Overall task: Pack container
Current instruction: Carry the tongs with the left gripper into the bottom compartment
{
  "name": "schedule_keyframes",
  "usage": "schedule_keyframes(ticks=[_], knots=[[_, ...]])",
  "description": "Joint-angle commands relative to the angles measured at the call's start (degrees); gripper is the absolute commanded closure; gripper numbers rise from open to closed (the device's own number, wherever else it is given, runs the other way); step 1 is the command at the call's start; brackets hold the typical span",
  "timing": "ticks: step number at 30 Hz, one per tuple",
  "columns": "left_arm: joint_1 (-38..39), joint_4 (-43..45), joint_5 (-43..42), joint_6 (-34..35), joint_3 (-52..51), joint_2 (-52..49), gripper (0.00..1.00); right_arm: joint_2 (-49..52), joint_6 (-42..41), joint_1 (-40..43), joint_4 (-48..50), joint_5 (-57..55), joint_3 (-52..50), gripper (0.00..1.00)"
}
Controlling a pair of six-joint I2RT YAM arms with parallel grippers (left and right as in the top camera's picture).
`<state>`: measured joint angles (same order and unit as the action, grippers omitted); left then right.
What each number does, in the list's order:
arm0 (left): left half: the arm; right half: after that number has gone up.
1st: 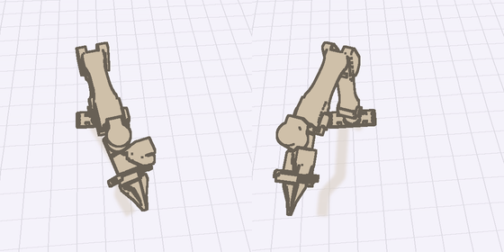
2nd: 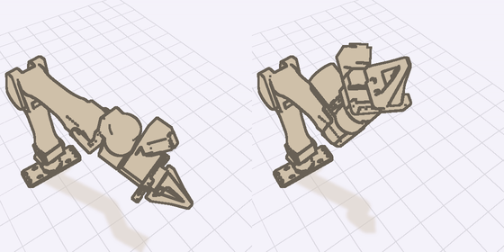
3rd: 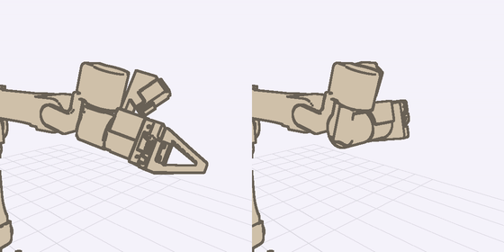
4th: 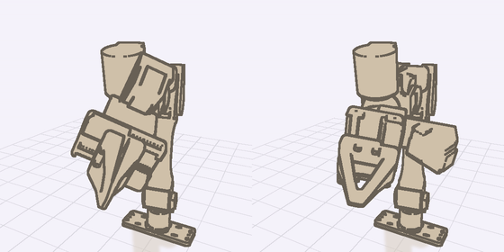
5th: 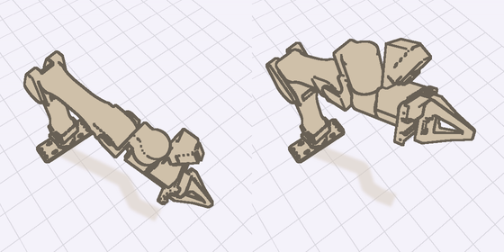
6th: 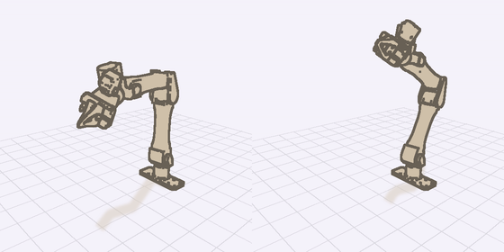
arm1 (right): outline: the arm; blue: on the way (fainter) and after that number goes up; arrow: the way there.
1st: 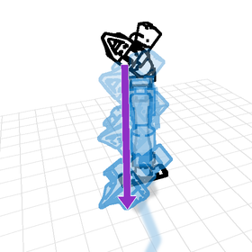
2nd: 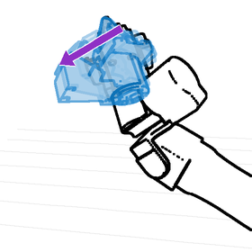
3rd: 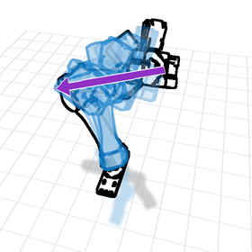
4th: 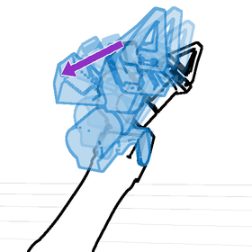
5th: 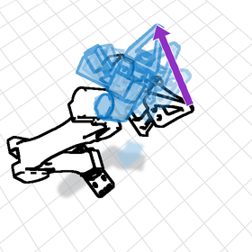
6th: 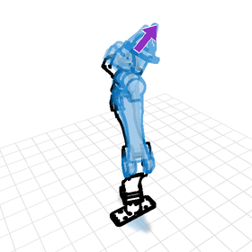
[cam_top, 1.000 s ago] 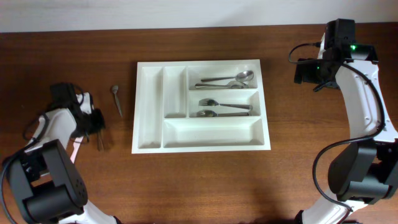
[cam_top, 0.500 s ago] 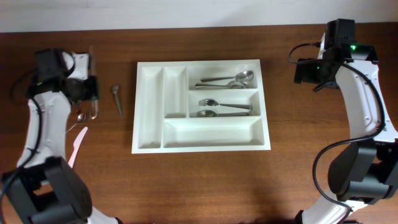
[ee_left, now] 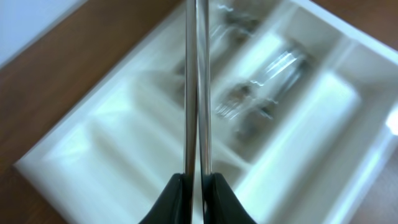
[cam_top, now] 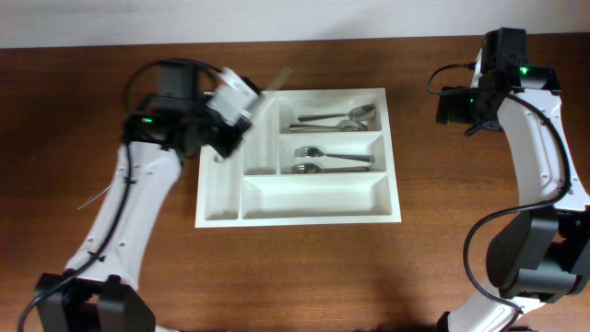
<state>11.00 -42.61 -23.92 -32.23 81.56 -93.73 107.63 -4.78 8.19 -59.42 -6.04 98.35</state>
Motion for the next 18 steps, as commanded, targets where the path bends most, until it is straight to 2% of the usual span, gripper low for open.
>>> schedule_keyframes(ticks=[1, 6, 14, 18], knots=[[5.51, -4.22, -0.74, -13.46, 1.09, 1.11, 0.98, -1.84, -0.66, 0.09, 0.04, 0.28, 0.57, 0.01], [10.71, -10.21, 5.6, -19.8, 0.87, 0.33, 0.98, -1.84, -0.66, 0.09, 0.04, 0.28, 0.57, 0.01], [14.16, -12.98, 5.75, -20.65, 0.87, -4.72, 0.98, -1.84, -0.63, 0.09, 0.04, 0.28, 0.57, 0.01], [15.69, -12.98, 5.81, -25.0, 0.87, -7.96, 0.98, -1.84, -0.63, 0.09, 0.04, 0.28, 0.57, 0.01]])
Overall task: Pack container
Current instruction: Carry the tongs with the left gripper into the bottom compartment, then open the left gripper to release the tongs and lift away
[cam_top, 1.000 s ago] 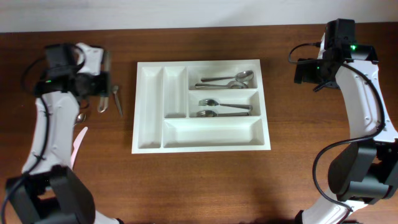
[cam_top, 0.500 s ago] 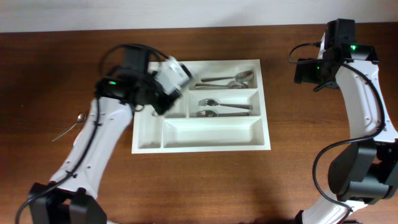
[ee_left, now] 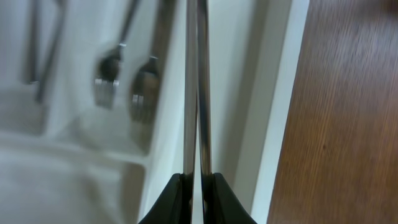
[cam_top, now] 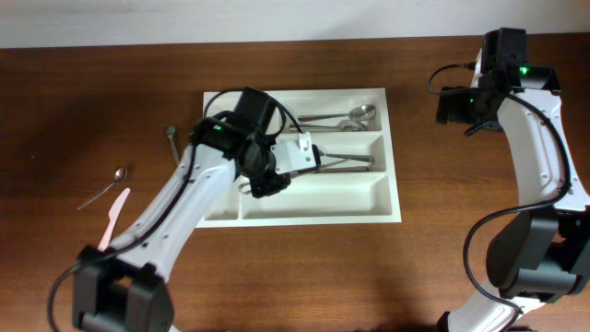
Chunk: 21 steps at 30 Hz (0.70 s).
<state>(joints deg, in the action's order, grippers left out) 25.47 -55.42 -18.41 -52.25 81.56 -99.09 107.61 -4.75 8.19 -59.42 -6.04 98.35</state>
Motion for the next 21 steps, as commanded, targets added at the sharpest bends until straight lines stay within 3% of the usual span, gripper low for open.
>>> schedule_keyframes(ticks=[1, 4, 14, 15, 19, 21], knots=[[1.64, -0.15, 0.39, -6.4, 0.87, -3.41, 0.98, -1.81, -0.68, 0.09, 0.04, 0.28, 0.57, 0.01], [3.04, 0.15, 1.68, -9.2, 0.87, -5.97, 0.98, -1.81, -0.66, 0.09, 0.04, 0.28, 0.57, 0.01], [4.66, 1.14, 3.93, -9.18, 0.87, -11.63, 0.98, -1.81, -0.68, 0.09, 0.04, 0.28, 0.57, 0.01], [4.66, 1.31, 3.96, -9.18, 0.87, -12.04, 0.95, -1.81, -0.68, 0.09, 0.04, 0.28, 0.57, 0.01], [4.66, 2.73, 4.37, -9.18, 0.87, -12.57, 0.54, -1.81, -0.66, 0.09, 0.04, 0.28, 0.57, 0.01], [4.66, 3.91, 4.37, -9.16, 0.9, -12.55, 0.46, -1.84, -0.68, 0.09, 0.04, 0.28, 0.57, 0.01]])
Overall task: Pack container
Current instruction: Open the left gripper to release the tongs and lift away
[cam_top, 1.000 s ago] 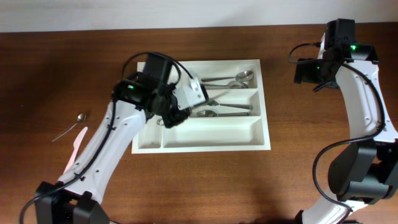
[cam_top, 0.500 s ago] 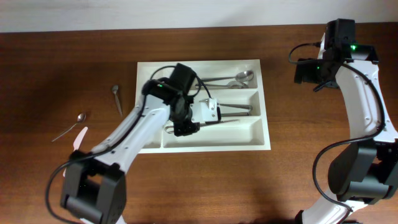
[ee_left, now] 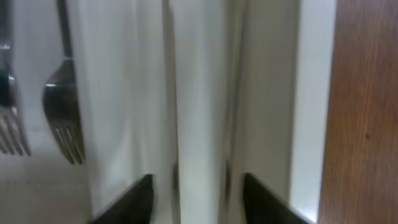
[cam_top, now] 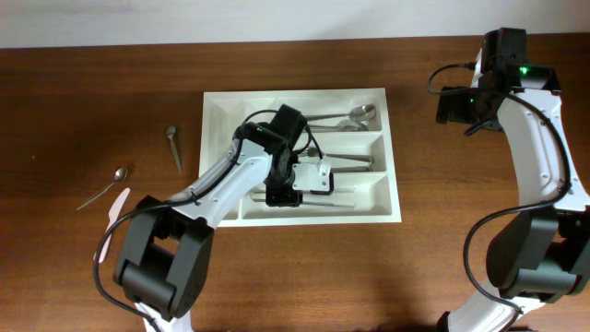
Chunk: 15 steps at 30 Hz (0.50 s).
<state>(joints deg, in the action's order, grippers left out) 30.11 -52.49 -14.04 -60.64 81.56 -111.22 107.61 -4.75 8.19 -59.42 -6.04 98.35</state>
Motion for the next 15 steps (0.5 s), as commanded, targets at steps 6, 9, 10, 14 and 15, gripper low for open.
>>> schedule_keyframes(ticks=[6, 9, 10, 14, 15], knots=[[0.09, 4.7, -0.04, -0.74, 1.18, -0.42, 0.43, -1.81, -0.68, 0.09, 0.04, 0.28, 0.57, 0.01], [0.17, 6.14, -0.04, -0.48, 2.16, -0.42, 0.43, -1.81, -0.68, 0.09, 0.04, 0.28, 0.57, 0.01], [0.17, 6.58, -0.04, 0.09, 2.8, -0.42, 0.43, -1.81, -0.68, 0.09, 0.04, 0.28, 0.57, 0.01], [0.11, 8.09, 0.11, 5.66, 7.52, -0.42, 0.44, -1.81, -0.66, 0.09, 0.04, 0.28, 0.57, 0.01], [0.11, 8.13, 0.9, 7.21, 9.42, -0.42, 0.44, -1.81, -0.66, 0.09, 0.04, 0.28, 0.57, 0.01]])
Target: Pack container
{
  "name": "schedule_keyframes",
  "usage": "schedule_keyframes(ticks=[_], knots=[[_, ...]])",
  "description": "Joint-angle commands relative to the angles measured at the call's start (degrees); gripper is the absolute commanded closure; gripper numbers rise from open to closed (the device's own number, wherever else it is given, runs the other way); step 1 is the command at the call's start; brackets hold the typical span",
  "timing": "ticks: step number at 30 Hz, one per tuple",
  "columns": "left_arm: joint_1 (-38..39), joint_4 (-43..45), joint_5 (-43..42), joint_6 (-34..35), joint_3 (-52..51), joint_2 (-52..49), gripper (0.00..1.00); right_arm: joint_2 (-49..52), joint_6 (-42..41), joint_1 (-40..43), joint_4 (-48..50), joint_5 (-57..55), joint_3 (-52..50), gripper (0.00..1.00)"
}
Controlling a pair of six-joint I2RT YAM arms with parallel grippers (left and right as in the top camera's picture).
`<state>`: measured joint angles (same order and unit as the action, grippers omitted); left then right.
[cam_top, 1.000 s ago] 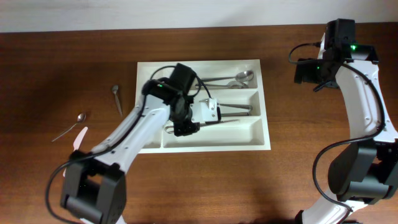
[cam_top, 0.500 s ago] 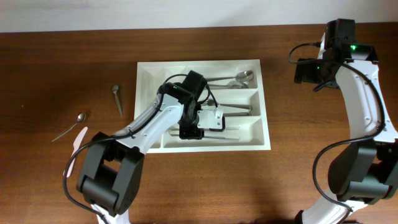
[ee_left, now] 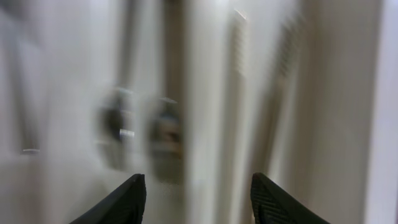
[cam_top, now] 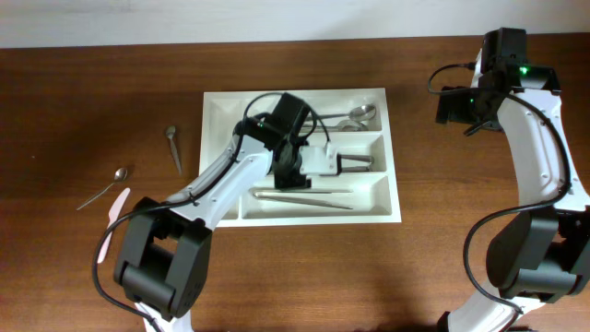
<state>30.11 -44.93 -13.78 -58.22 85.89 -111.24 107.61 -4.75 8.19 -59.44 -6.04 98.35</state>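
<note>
The white cutlery tray [cam_top: 210, 157] lies mid-table. A long thin metal knife [cam_top: 304, 195] rests flat in its long front compartment. My left gripper [cam_top: 350, 164] hovers over the middle right compartment, where its arm mostly covers the forks. In the blurred left wrist view the left gripper [ee_left: 199, 193] is open and holds nothing, and the fork heads [ee_left: 165, 134] show as dark smears beyond it. Spoons [cam_top: 350, 118] lie in the back right compartment. My right gripper [cam_top: 458, 106] hangs off the tray at the far right, and whether it is open or shut does not show.
On the wood left of the tray lie a short spoon [cam_top: 173, 146], a longer spoon [cam_top: 103, 187] and a pink utensil [cam_top: 114, 210]. The tray's left compartments [cam_top: 226, 184] show nothing inside.
My left gripper, open then as now, was low over the front compartment with the knife between its fingers. It now sits further back over the fork compartment, and the knife stays in the front one.
At first my left gripper was shut on the knife above the tray's back left corner. It then held the knife over the tray's middle. Later it stood open over the front compartment with the knife lying there. Now it is off the knife. The right arm stayed still.
</note>
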Motion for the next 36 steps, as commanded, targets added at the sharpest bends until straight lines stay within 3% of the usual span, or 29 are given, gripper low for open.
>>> schedule_keyframes(ticks=[1, 3, 4, 5, 10, 13, 17, 19, 29, 32, 36], knots=[[0.11, 0.57, 1.99, 6.12, 6.75, -0.39, 0.44, -1.81, -0.66, 0.09, 0.07, 0.28, 0.57, 0.01], [-0.17, 0.59, 6.75, 8.94, 10.16, -0.39, 0.44, -1.81, -0.66, 0.09, 0.07, 0.28, 0.57, 0.01], [-0.48, 0.61, 9.35, 10.27, 11.5, -0.39, 0.29, -1.81, -0.66, 0.09, 0.07, 0.28, 0.57, 0.01], [-1.03, 0.57, 12.04, 11.91, 12.83, -0.39, 0.01, -1.81, -0.68, 0.09, 0.07, 0.28, 0.57, 0.01], [-5.68, 0.48, 24.48, 21.9, 15.15, -0.39, 0.01, -1.81, -0.66, 0.09, 0.07, 0.28, 0.57, 0.01], [-10.49, -1.29, 31.1, 33.24, 15.15, -0.42, 0.01, -1.81, -0.66, 0.09, 0.07, 0.28, 0.57, 0.01], [-19.08, -6.54, 32.52, 51.49, 15.15, -0.42, 0.01, -1.81, -0.66, 0.09, 0.07, 0.28, 0.57, 0.01], [-23.34, -9.35, 30.93, 56.19, 15.15, -0.42, 0.01, -1.81, -0.66, 0.09, 0.07, 0.28, 0.57, 0.01], [-36.02, -16.87, 12.28, 56.5, 15.13, -0.42, 0.01, -1.81, -0.66, 0.09, 0.07, 0.28, 0.57, 0.01], [-37.09, -17.25, 13.11, 56.48, 15.08, -0.52, 0.0, -1.81, -0.68, 0.09, 0.07, 0.28, 0.57, 0.01], [-37.42, -18.23, 20.96, 57.24, 15.04, -1.51, 0.03, -1.81, -0.68, 0.09, 0.07, 0.28, 0.57, 0.01]])
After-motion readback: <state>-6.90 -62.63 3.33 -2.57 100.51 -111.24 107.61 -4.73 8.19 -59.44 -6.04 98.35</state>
